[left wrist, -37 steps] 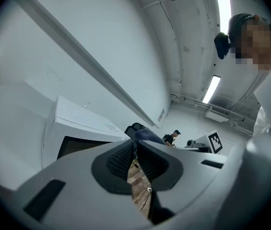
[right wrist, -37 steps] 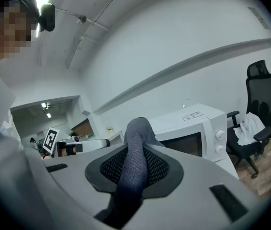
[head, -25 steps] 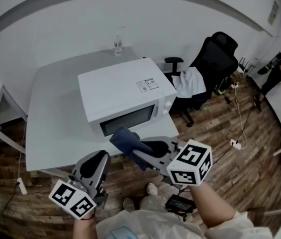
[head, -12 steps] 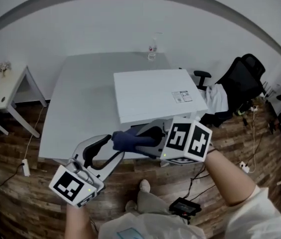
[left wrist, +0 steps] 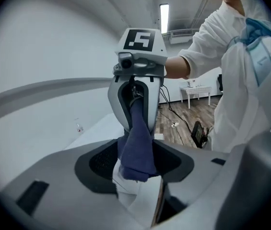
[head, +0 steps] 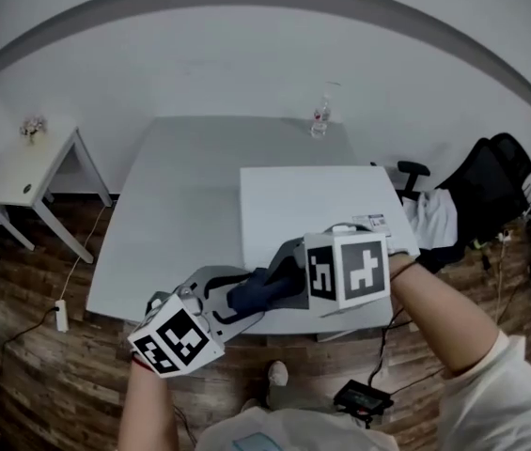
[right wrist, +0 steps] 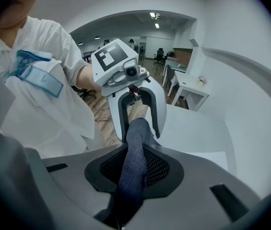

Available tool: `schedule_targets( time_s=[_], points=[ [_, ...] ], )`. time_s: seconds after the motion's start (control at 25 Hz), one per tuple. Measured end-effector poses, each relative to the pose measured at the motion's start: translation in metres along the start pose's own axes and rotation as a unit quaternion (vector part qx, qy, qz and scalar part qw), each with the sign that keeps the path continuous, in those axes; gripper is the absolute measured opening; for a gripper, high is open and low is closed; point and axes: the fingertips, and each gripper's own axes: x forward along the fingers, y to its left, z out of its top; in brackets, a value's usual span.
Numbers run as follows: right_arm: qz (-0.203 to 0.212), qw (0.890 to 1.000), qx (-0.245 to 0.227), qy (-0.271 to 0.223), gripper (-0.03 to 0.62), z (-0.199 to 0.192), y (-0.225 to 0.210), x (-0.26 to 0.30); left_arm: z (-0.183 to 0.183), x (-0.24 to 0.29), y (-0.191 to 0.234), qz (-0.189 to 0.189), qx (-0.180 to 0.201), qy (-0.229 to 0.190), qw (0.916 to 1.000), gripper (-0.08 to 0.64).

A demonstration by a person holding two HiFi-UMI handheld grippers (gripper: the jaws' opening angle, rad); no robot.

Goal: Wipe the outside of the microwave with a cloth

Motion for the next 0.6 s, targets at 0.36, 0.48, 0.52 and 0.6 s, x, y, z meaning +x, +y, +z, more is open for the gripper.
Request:
schedule_targets(
  time_s=[0.36,0.48,0.52,0.6],
  points=[
    [-0.002,0.999,-0.029,0.02,0.192,-0.037,-0.05,-0.019,0.004,0.027,0.046,0.021,-0.048,0.032,0.9981,0.066],
    [-0.015,0.999,-0.032,0.012,0.209,-0.039,-0.072,-0.025,0.001,0.026,0.063,0.042,-0.075,0.001,0.9963,0.066],
    [-0.018,0.999,-0.038,0.015,0.207,-0.039,-0.078,-0.024,-0.002,0.026,0.069,0.049,-0.083,-0.007,0.9953,0.066],
    [-0.015,0.998,-0.049,0.028,0.209,-0.038,-0.089,-0.02,-0.009,0.028,0.081,0.064,-0.097,-0.022,0.993,0.066]
  ],
)
